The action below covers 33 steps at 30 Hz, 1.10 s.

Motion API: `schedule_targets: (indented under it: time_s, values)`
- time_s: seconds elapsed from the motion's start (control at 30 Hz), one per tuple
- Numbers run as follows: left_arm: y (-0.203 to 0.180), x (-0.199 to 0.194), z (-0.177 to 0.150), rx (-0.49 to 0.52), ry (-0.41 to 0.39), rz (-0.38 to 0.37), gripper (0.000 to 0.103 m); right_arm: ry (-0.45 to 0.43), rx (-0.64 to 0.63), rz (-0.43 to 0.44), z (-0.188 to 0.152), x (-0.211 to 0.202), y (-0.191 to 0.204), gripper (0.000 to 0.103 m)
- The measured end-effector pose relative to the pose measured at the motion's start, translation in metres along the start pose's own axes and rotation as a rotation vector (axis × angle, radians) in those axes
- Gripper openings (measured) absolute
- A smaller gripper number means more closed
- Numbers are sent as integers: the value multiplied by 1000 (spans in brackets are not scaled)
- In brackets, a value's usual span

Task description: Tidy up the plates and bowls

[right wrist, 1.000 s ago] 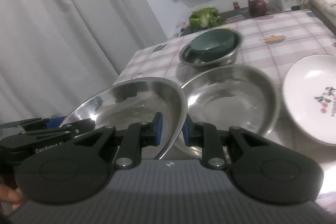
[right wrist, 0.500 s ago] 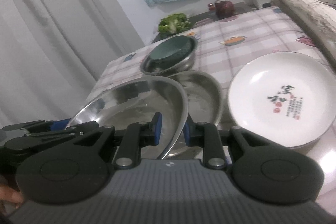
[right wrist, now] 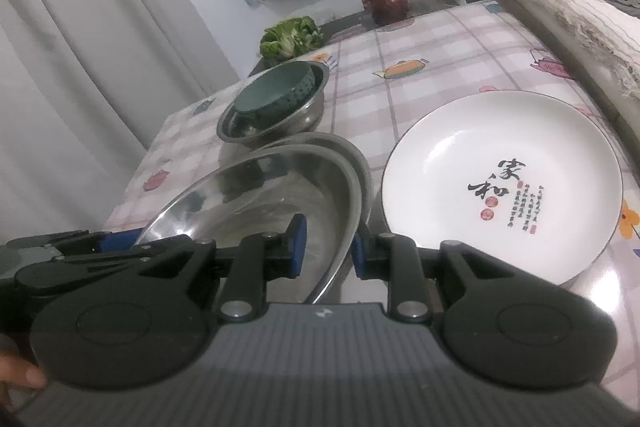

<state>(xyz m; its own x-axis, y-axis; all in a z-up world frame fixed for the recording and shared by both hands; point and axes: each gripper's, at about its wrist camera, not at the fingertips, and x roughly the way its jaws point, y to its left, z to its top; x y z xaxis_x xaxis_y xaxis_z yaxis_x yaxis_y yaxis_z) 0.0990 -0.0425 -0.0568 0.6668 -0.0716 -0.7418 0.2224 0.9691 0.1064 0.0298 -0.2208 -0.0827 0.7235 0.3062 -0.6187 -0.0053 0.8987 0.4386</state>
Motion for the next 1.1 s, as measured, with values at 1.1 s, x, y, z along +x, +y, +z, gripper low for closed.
schedule_targets:
  time_s: [1.1]
  values:
    - [40,46,0,-77,18,-90,43,-29,-57,-132,39,29,5,43]
